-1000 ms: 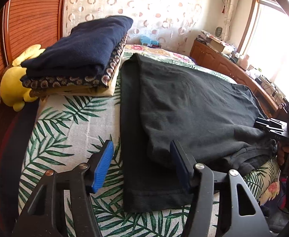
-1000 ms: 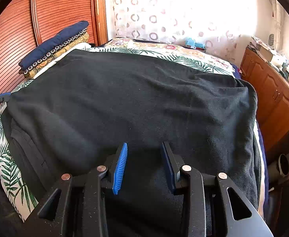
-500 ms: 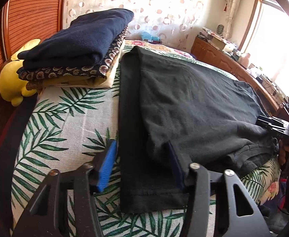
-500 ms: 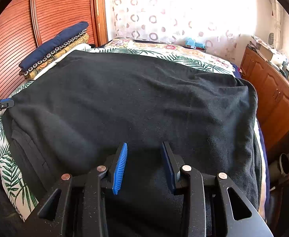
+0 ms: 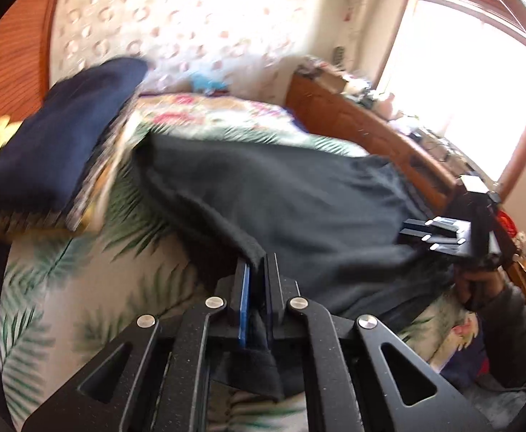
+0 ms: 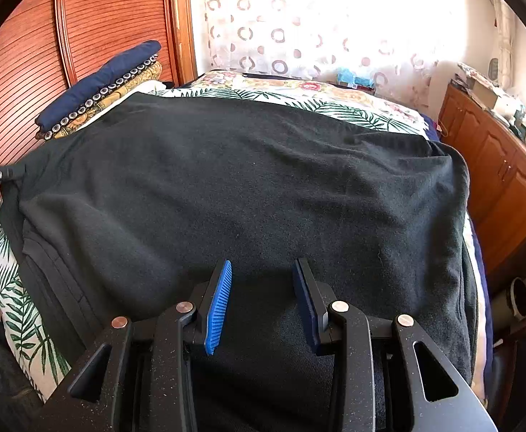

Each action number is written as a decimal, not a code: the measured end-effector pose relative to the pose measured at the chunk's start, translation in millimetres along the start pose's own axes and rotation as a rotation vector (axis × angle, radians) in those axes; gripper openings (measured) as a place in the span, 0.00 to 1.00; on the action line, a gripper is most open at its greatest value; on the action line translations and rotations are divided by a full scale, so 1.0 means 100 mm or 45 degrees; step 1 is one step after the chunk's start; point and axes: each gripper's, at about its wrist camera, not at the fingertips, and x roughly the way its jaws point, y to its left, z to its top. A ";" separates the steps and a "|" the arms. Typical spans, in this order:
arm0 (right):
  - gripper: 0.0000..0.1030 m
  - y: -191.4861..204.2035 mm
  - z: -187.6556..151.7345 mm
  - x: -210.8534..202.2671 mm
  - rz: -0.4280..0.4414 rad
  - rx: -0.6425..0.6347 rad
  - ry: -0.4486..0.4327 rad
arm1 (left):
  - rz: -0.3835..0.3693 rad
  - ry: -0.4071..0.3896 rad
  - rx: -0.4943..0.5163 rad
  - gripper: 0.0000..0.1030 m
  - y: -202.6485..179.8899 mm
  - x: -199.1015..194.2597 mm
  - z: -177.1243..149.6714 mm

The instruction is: Fold small clothes

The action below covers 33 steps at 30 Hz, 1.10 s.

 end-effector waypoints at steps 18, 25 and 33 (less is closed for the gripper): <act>0.36 -0.05 -0.10 -0.60 0.038 0.049 -0.128 | -0.267 -0.073 0.270 0.10 -1.35 0.23 0.71; 0.36 0.07 -0.16 -0.56 0.043 0.056 -0.143 | -0.194 -0.084 0.265 0.46 -1.23 0.21 0.63; 0.36 0.29 0.01 -0.40 0.153 0.003 -0.132 | -0.056 -0.134 0.166 0.82 -0.76 0.12 0.47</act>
